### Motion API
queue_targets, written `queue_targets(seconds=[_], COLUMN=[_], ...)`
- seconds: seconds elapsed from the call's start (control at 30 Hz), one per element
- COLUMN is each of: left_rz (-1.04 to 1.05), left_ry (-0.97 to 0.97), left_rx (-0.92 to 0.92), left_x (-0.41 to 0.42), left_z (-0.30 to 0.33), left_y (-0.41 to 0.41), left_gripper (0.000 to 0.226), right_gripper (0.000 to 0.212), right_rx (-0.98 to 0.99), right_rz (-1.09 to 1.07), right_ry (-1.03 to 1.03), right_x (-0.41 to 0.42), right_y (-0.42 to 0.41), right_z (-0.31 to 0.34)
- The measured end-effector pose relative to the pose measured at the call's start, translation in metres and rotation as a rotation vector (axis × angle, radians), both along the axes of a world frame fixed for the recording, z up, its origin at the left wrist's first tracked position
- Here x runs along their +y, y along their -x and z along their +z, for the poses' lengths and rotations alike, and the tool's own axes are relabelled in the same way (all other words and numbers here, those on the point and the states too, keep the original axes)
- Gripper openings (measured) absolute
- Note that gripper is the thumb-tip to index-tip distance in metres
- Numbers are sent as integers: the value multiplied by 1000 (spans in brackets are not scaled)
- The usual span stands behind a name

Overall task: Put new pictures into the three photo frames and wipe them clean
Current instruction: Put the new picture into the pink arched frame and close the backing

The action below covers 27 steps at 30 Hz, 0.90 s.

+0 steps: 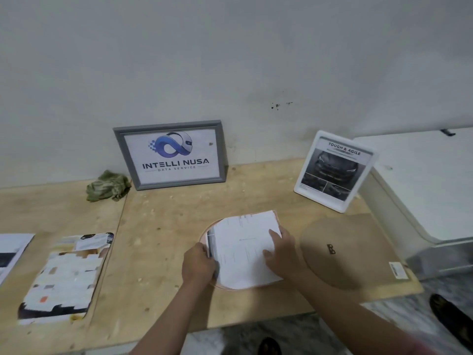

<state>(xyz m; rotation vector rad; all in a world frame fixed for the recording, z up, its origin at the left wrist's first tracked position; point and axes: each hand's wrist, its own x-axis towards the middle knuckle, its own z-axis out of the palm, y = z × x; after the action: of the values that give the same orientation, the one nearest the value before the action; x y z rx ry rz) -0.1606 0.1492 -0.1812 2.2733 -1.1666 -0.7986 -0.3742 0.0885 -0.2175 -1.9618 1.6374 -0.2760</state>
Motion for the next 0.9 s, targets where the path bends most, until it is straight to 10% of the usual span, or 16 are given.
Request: queue_targets(seconds=[0.17,0.43,0.9], left_rz=[-143,-722,-593], left_ry=[-54,-161,70], left_rx=[-209,-514,-343], left_x=[0,-3,-9], left_z=[-7,-24,-13], left_y=[-2,7,33], left_gripper=[9,79,64], right_gripper=[61,60,78], right_rx=[95,340,100], right_rz=[111,101,-22], right_ry=[46,15,82], right_x=[7,16,19], right_y=[-3,-1,26], right_z=[-8,-13,3])
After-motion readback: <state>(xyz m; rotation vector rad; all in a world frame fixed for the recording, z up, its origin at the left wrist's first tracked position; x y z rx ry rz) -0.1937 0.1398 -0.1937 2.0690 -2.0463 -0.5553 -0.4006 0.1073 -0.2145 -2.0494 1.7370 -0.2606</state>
